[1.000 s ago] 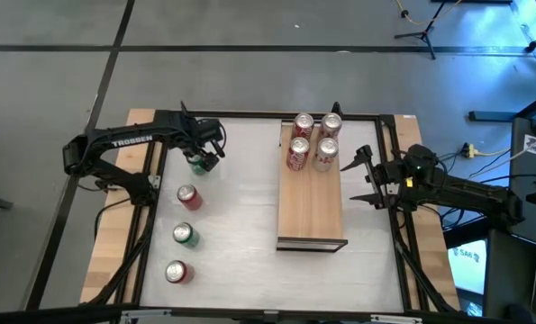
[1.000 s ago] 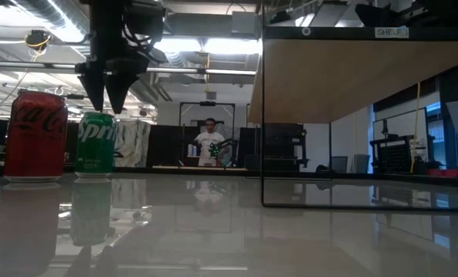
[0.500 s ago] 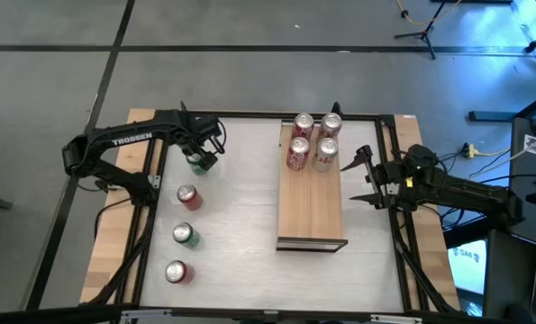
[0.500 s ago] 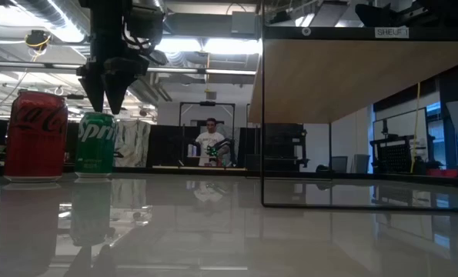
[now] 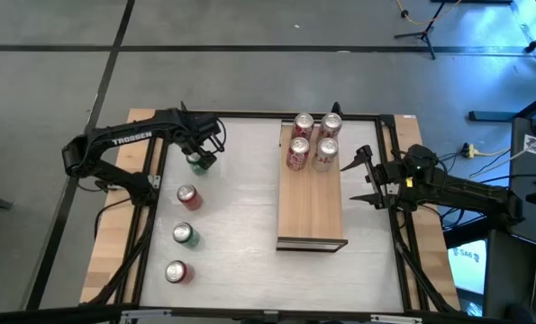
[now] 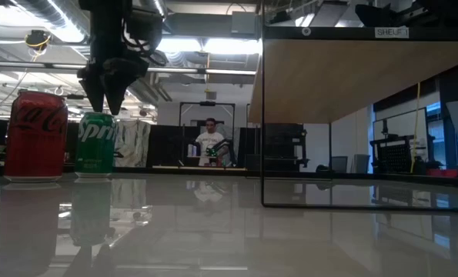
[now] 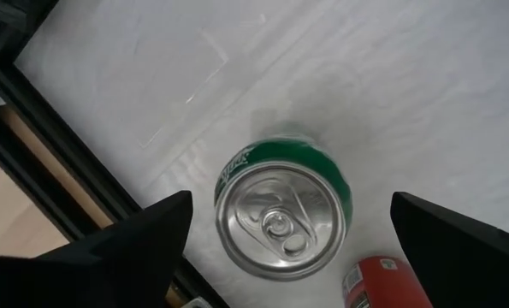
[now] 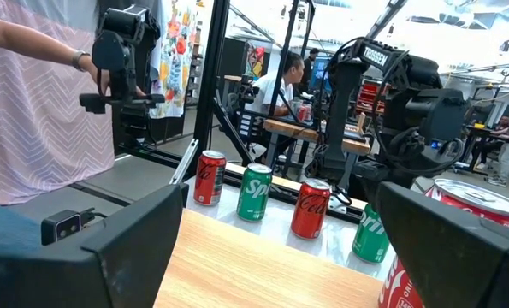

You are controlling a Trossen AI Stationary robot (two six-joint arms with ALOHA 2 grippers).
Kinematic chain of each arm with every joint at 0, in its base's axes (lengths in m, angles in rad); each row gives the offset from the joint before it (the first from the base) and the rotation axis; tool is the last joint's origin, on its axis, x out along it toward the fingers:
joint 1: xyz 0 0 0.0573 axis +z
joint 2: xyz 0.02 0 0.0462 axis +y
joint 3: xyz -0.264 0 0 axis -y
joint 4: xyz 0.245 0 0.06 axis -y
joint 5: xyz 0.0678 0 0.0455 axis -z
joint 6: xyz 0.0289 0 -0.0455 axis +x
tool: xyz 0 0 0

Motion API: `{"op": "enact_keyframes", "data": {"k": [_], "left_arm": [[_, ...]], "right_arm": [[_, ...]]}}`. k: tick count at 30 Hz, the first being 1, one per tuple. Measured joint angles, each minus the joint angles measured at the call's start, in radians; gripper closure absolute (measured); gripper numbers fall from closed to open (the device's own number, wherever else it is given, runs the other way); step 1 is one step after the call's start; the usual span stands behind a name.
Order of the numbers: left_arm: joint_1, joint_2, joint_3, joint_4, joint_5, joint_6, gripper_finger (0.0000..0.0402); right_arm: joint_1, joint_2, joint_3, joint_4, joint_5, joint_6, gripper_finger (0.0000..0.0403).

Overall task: Place canned beverage on shelf
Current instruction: Put the top green soda can on the shelf

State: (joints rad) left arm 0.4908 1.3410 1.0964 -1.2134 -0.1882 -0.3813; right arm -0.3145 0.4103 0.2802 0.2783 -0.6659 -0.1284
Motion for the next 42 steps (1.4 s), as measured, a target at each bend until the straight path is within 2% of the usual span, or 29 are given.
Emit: {"op": "enact_keyframes", "data": {"k": [6,13,23,27,31,39,42], "left_arm": [[0.0,0.0,-0.121,0.085,0.05,0.0,0.0014],[0.0,0.0,-0.256,0.23,0.053,-0.001,0.0014],[-0.002,0.0,-0.268,0.276,0.046,-0.01,0.0014],[-0.002,0.0,-0.268,0.288,0.044,-0.06,0.0016],[-0.002,0.0,-0.268,0.288,0.044,-0.062,0.0035],[-0.001,0.0,-0.267,0.29,0.052,-0.064,0.0108],[-0.001,0.0,-0.267,0.289,0.052,-0.064,0.0121]], "right_arm": [[0.0,0.0,0.0,0.0,0.0,0.0,0.0017],[0.0,0.0,0.0,0.0,0.002,0.0,0.0017],[0.0,0.0,0.0,0.0,0.003,0.0,0.0017],[0.0,0.0,0.0,-0.005,0.003,0.0,0.0017],[0.0,0.0,0.0,-0.026,0.003,0.002,0.0017],[0.0,0.0,0.0,-0.028,-0.012,0.007,0.0017],[0.0,0.0,0.0,-0.028,-0.015,0.049,0.0017]]}}
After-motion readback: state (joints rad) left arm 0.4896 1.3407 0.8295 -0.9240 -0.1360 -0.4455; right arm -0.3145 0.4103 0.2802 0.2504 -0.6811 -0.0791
